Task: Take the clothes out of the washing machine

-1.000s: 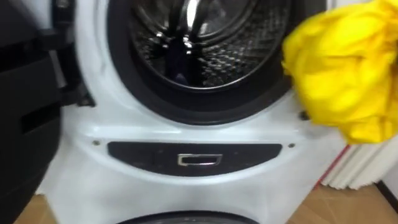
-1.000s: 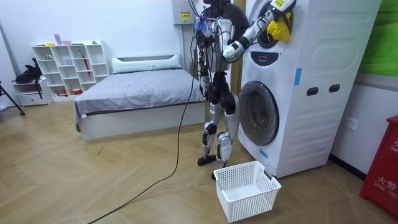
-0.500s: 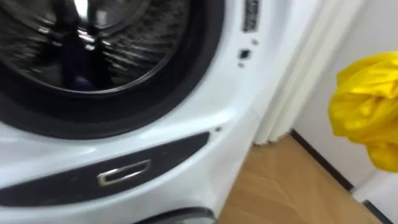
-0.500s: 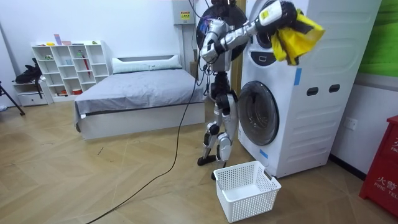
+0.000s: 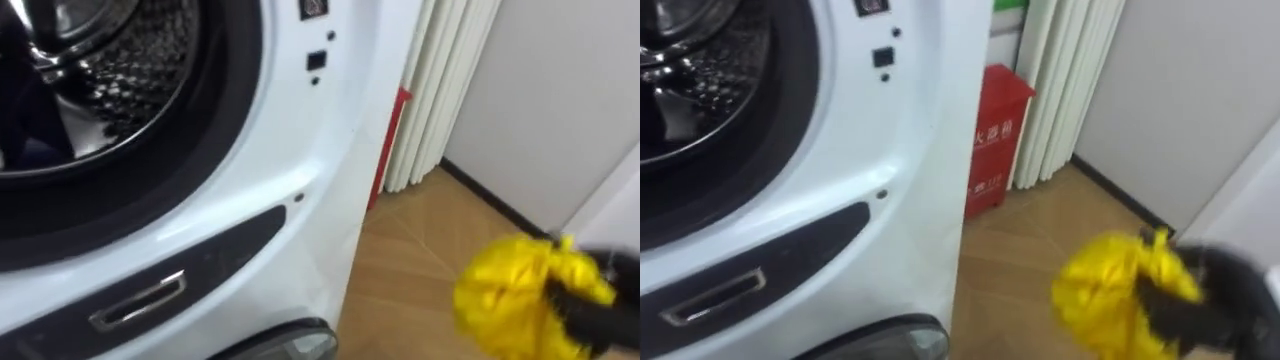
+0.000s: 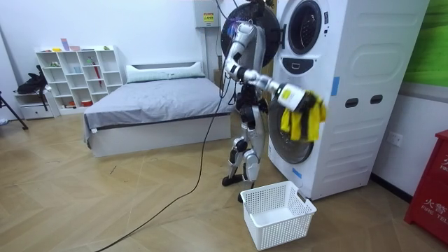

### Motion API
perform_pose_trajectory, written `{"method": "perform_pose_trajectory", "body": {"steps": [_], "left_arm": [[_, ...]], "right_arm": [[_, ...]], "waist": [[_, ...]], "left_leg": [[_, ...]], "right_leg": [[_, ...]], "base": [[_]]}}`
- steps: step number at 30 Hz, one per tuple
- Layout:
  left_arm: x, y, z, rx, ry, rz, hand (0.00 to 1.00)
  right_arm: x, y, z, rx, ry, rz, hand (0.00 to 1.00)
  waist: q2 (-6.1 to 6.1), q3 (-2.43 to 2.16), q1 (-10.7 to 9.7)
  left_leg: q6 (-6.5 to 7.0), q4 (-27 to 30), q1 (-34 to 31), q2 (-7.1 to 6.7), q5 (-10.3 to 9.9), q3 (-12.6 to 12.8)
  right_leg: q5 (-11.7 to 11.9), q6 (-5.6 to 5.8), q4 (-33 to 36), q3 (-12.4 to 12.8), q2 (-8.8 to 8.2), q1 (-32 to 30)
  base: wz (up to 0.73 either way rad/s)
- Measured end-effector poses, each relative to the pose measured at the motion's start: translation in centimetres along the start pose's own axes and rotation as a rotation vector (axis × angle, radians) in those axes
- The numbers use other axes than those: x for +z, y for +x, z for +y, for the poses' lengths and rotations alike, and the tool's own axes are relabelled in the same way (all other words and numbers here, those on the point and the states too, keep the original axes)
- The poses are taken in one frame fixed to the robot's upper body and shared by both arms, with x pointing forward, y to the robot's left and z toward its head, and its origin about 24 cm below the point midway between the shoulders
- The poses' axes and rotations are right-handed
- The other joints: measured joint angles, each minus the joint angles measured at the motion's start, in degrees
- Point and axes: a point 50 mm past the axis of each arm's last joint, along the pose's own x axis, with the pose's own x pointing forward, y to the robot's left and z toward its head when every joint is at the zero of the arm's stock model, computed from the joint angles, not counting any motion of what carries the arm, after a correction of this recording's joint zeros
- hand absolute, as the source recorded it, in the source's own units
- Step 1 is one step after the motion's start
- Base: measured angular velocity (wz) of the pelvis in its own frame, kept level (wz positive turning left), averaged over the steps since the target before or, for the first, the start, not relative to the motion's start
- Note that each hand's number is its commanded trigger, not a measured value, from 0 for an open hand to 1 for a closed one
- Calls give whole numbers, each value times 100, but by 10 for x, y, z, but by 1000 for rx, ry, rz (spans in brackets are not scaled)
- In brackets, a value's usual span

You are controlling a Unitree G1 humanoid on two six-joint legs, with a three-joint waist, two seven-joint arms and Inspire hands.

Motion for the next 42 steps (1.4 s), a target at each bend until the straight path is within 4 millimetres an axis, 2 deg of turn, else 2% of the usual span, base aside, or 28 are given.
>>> {"method": "perform_pose_trajectory", "body": {"steps": [2, 3, 4, 5, 7, 9, 11, 13, 14, 16, 20, 21, 26, 28, 29, 30, 38, 42], "left_arm": [[1, -1, -3, -18, 16, -9, 0], [2, -1, -3, -25, 18, -13, 0], [3, -1, -5, -32, 25, -18, 0], [4, -2, -5, -34, 32, -22, 0], [5, -3, -10, -47, 45, -30, 0], [6, -4, -13, -58, 51, -27, 0], [8, -3, -12, -57, 43, -29, 0], [15, -2, -10, -52, 23, -40, 0], [17, -2, -10, -52, 22, -45, 0], [24, -2, -10, -55, -5, -57, 0], [28, -3, -13, -63, -45, -62, 0], [30, -4, -14, -60, -48, -66, 0], [34, -6, -16, -43, -73, -86, 0], [36, -7, -18, -39, -81, -96, 0], [38, -7, -19, -39, -94, -104, 0], [39, -7, -18, -36, -102, -113, 0], [50, -9, -19, -32, -110, -171, 0], [58, -10, -20, -32, -107, -198, 0]], "right_arm": [[-18, 0, 7, 7, 10, 71, 100], [-31, 0, 11, 14, 16, 123, 100], [-45, -2, 14, 13, 15, 181, 100], [-51, -3, 15, 11, 17, 208, 100], [-75, -6, 13, -23, 28, 305, 100], [-83, -4, 13, -49, 41, 349, 100], [-87, 1, 14, -65, 61, 371, 100], [-87, 9, 15, -83, 97, 368, 100], [-87, 11, 15, -87, 111, 367, 100], [-88, 17, 18, -97, 173, 374, 100], [-94, 20, 20, -110, 201, 410, 100], [-97, 19, 20, -119, 206, 420, 100], [-103, 19, 19, -157, 234, 448, 100], [-104, 21, 18, -170, 241, 451, 100], [-104, 22, 18, -177, 248, 452, 34], [-103, 23, 18, -179, 255, 449, 0], [-100, 29, 21, -182, 261, 436, 0], [-103, 28, 21, -184, 272, 450, 0]], "waist": [[169, -24, -4], [251, -12, -12], [333, -37, -29], [369, -33, -40], [539, -29, -159], [625, -25, -183], [676, -18, -275], [719, 2, -343], [741, 13, -343], [826, 3, -335], [943, 23, -334], [980, 7, -335], [1081, 11, -334], [1131, 29, -333], [1156, 35, -333], [1159, 33, -333], [1136, 51, -308], [1129, 54, -311]], "left_leg": [[8, 25, -101, -15, -4, -7], [8, 56, -144, -20, -5, -19], [9, 60, -193, -21, -5, -17], [8, 60, -208, -21, -5, -18], [9, 61, -295, -30, -4, -41], [13, 68, -391, -81, -2, -67], [23, 74, -534, -137, 3, -218], [103, 80, -725, -199, 32, -209], [128, 86, -760, -204, 23, -209], [184, 112, -886, -219, 2, -216], [212, 88, -957, -274, 18, -223], [218, 89, -1015, -287, 22, -224], [256, 88, -1243, -323, 44, -249], [269, 84, -1302, -330, 52, -271], [279, 79, -1336, -341, 59, -298], [298, 80, -1390, -369, 74, -332], [382, 85, -1462, -492, 132, -508], [433, 84, -1501, -570, 161, -669]], "right_leg": [[7, 12, 33, 70, -4, -104], [1, 22, 108, 87, -2, -176], [1, 22, 113, 86, 5, -228], [1, 22, 118, 86, 7, -245], [-7, 35, 123, 97, 17, -319], [-30, 59, 286, 120, -3, -493], [-43, 79, 405, 112, -13, -689], [-56, 130, 476, 161, -44, -906], [-50, 142, 483, 168, -45, -938], [-15, 180, 506, 188, -57, -1067], [-16, 196, 623, 185, -76, -1189], [-17, 197, 643, 180, -86, -1263], [-18, 211, 717, 146, -126, -1499], [-18, 211, 720, 96, -150, -1560], [-28, 208, 732, 41, -177, -1600], [-61, 214, 801, 21, -203, -1677], [-194, 283, 923, -48, -331, -1756], [-257, 312, 1021, -185, -446, -1800]], "base": [[-16], [-14], [-5], [3], [8], [-13], [-7], [8], [7], [2], [-1], [0], [3], [7], [10], [13], [14], [16]]}}
